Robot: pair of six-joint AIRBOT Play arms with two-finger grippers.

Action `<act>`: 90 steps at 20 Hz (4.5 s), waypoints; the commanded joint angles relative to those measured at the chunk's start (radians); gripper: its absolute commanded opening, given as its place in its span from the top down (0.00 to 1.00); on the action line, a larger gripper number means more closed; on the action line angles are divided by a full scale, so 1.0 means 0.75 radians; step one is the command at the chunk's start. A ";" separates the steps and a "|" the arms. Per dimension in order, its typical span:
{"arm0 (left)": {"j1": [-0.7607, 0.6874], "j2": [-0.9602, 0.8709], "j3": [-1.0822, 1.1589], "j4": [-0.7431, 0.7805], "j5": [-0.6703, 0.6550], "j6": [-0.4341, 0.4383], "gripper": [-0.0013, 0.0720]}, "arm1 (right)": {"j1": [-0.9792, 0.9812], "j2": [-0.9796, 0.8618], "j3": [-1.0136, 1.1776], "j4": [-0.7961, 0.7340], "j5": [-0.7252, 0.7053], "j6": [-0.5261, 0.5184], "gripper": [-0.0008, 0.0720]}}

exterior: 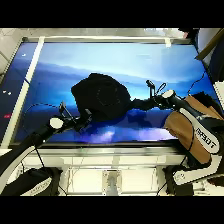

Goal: Fold the clothes and pants, and hang the long-sleeved shirts on hangers.

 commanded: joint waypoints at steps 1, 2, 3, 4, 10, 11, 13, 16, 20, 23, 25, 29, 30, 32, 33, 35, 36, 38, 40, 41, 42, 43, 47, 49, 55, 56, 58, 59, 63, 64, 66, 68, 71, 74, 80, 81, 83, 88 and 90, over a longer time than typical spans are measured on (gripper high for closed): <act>0.000 0.006 0.002 0.000 -0.008 0.035 0.92 | 0.026 -0.030 0.030 0.022 -0.097 -0.013 0.16; 0.001 0.006 0.002 0.000 -0.009 0.081 0.92 | 0.026 -0.037 0.058 0.021 -0.098 -0.015 0.16; 0.001 0.006 0.002 -0.001 -0.012 0.091 0.92 | 0.020 -0.038 0.089 0.017 -0.097 -0.015 0.16; 0.001 0.007 0.002 0.000 -0.018 0.092 0.92 | 0.013 -0.038 0.128 0.015 -0.093 -0.015 0.16; 0.001 0.007 0.002 0.001 -0.024 0.095 0.92 | 0.006 -0.091 0.223 -0.014 -0.005 0.004 0.39; 0.001 0.007 0.002 0.001 -0.028 0.095 0.92 | 0.004 -0.114 0.223 -0.026 0.076 0.003 0.38; 0.001 0.007 0.002 0.011 -0.033 0.095 0.92 | 0.004 -0.134 0.222 -0.117 0.103 0.006 0.36; 0.001 0.007 0.001 0.011 -0.038 0.095 0.92 | -0.012 -0.133 0.223 -0.123 0.090 0.023 0.36; 0.001 0.007 0.001 0.010 -0.038 0.095 0.92 | -0.043 -0.133 0.223 -0.144 0.099 0.022 0.36; 0.001 0.007 0.001 0.010 -0.038 0.095 0.92 | -0.062 -0.133 0.223 -0.150 0.107 0.022 0.36; 0.000 0.007 0.001 0.010 -0.038 0.095 0.92 | -0.061 -0.133 0.223 -0.153 0.109 0.022 0.36; 0.000 0.007 0.001 0.010 -0.038 0.095 0.92 | -0.058 -0.134 0.223 -0.116 0.250 0.008 0.36; 0.000 0.007 0.001 0.010 -0.038 0.095 0.92 | -0.057 -0.134 0.223 -0.113 0.273 -0.001 0.36; 0.000 0.007 0.001 0.011 -0.039 0.095 0.92 | -0.057 -0.134 0.223 -0.051 0.298 -0.020 0.37; 0.000 0.007 0.001 0.011 -0.039 0.100 0.92 | -0.057 -0.134 0.223 -0.009 0.308 -0.049 0.38; 0.002 0.007 0.002 0.011 -0.040 0.196 0.92 | -0.057 -0.134 0.223 0.069 0.318 -0.116 0.78; 0.003 0.008 0.002 0.011 -0.050 0.221 0.92 | -0.057 -0.132 0.223 0.110 0.319 -0.145 0.97; 0.039 0.031 0.008 0.047 -0.107 0.279 0.92 | -0.070 -0.122 0.250 0.175 0.374 -0.181 0.97; 0.130 0.106 0.049 0.247 -0.253 0.278 0.92 | -0.089 -0.081 0.323 0.181 0.520 -0.180 0.97; 0.196 0.167 0.087 0.376 -0.361 0.272 0.92 | -0.103 -0.034 0.369 0.176 0.588 -0.174 0.97; 0.268 0.237 0.140 0.497 -0.480 0.253 0.92 | -0.117 0.028 0.408 0.174 0.627 -0.160 0.97; 0.347 0.318 0.214 0.619 -0.616 0.233 0.92 | -0.129 0.106 0.450 0.165 0.657 -0.127 0.98; 0.556 0.594 0.663 0.911 -1.048 0.240 0.92 | -0.124 0.495 0.685 0.095 0.723 0.052 0.98; 0.561 0.640 0.944 0.937 -1.204 0.305 0.92 | -0.085 0.687 0.827 0.060 0.738 0.141 0.98; 0.491 0.451 1.486 0.928 -1.445 0.366 0.92 | 0.083 0.901 1.068 -0.186 0.817 0.441 0.98; 0.463 0.399 1.488 0.927 -1.439 0.391 0.92 | 0.090 0.882 1.053 -0.201 0.872 0.452 0.98; 0.410 0.261 1.488 0.929 -1.435 0.424 0.92 | 0.091 0.828 0.984 -0.240 0.888 0.451 0.98; 0.388 0.178 1.488 0.929 -1.418 0.424 0.92 | 0.091 0.793 0.952 -0.293 0.874 0.445 0.98; 0.314 -0.203 1.488 0.917 -1.168 0.424 0.92 | 0.091 0.589 0.866 -0.410 0.737 0.397 0.95; 0.281 -0.294 1.488 0.897 -1.103 0.424 0.92 | 0.091 0.535 0.861 -0.414 0.700 0.382 0.95; 0.194 -0.455 1.488 0.887 -0.961 0.424 0.92 | 0.091 0.427 0.860 -0.416 0.626 0.349 0.86; 0.091 -0.602 1.488 0.831 -0.836 0.428 0.92 | 0.091 0.350 0.860 -0.431 0.549 0.324 0.57; -0.085 -0.778 1.488 0.597 -0.763 0.582 0.92 | 0.081 0.296 0.860 -0.535 0.414 0.324 0.55; -0.216 -0.838 1.489 0.500 -0.764 0.702 0.79 | 0.011 0.297 0.860 -0.582 0.419 0.325 0.55; 0.005 -0.618 1.557 0.906 -1.126 0.482 0.04 | -0.142 0.290 0.860 -0.582 0.578 0.322 0.55; 0.087 -0.543 1.518 0.931 -1.194 0.435 0.04 | -0.143 0.281 0.860 -0.581 0.607 0.322 0.55; 0.227 -0.348 1.291 0.904 -1.241 0.418 0.05 | -0.132 0.251 0.835 -0.557 0.645 0.297 0.54; 0.376 0.261 0.375 0.898 -0.973 0.083 0.05 | -0.076 0.159 0.632 -0.393 0.591 0.192 0.44; 0.380 0.400 0.172 0.873 -0.806 -0.083 0.05 | -0.037 0.101 0.626 -0.384 0.588 0.193 0.26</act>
